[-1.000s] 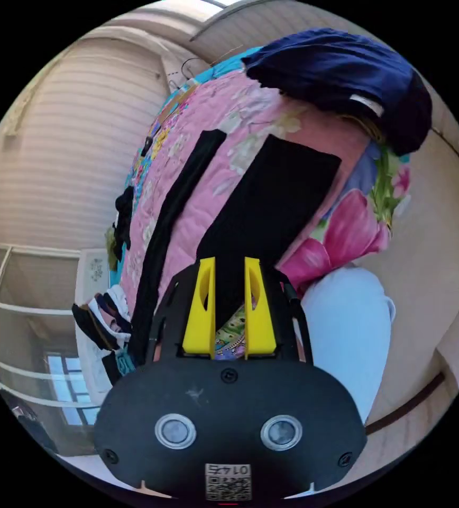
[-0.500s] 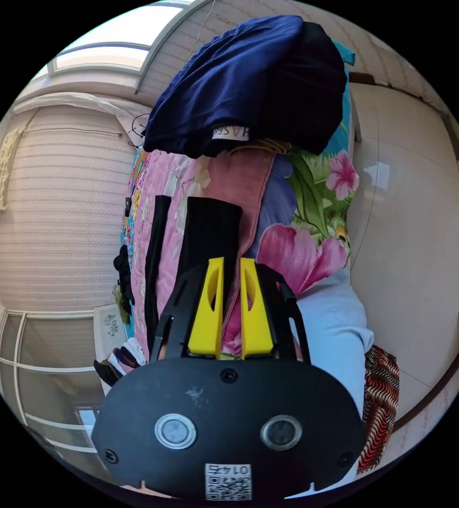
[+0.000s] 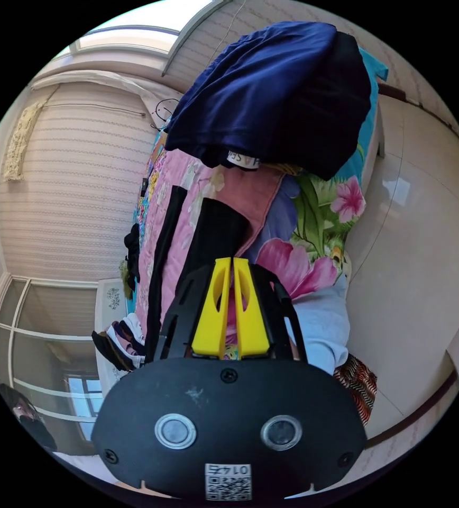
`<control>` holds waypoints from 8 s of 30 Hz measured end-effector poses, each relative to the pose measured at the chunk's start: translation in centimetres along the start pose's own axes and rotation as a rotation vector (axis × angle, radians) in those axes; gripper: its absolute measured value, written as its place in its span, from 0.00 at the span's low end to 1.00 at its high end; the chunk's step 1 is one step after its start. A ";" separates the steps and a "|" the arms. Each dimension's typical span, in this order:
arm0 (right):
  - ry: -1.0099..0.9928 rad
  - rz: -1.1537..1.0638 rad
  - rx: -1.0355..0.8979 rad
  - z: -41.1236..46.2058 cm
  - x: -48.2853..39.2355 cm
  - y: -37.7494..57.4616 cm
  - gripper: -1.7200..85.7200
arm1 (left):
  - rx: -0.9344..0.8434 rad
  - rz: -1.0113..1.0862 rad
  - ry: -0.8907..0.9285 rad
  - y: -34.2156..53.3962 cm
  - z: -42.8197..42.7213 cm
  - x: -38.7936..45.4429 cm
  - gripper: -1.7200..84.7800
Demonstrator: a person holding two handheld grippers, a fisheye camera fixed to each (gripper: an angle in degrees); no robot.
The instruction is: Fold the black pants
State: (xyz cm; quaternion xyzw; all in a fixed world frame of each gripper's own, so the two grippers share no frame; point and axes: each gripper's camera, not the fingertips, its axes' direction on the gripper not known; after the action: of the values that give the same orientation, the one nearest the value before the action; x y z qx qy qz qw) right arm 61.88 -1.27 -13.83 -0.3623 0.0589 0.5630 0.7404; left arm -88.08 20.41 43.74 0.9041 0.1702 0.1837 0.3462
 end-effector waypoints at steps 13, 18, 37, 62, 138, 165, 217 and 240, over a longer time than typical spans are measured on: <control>-0.004 0.076 0.139 -0.3 -0.1 -0.4 0.09 | 0.080 0.009 0.076 0.5 -0.5 -0.2 0.12; 0.019 -0.010 0.097 0.5 -1.8 -1.2 0.05 | 0.050 0.061 0.072 0.7 0.3 1.4 0.11; -0.238 -0.193 -0.020 1.7 -13.8 -11.3 0.03 | 0.059 0.227 0.285 -6.6 -1.2 10.9 0.06; -0.178 -0.042 0.027 10.4 -9.7 -11.6 0.10 | 0.091 0.070 0.031 -3.4 9.2 15.4 0.13; 0.025 -0.430 0.011 -3.7 1.6 -1.2 0.07 | -0.806 1.617 -0.179 66.2 78.3 93.9 0.01; -0.044 -0.179 0.016 0.3 7.2 -1.8 0.04 | -1.021 1.768 -0.042 74.4 83.4 96.4 0.03; 0.453 -1.784 -0.791 54.4 -26.1 41.5 0.04 | -0.495 1.635 -0.411 43.1 49.3 62.4 0.11; 0.435 -1.549 -0.799 59.9 -28.4 39.7 0.04 | -0.461 1.403 -0.311 37.9 46.5 58.3 0.04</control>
State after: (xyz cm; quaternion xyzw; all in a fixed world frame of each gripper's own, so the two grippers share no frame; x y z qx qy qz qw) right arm -2.35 16.46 25.36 -0.6297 -0.2635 -0.1969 0.7038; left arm -9.37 -7.04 50.13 0.7205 -0.5390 0.2625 0.3485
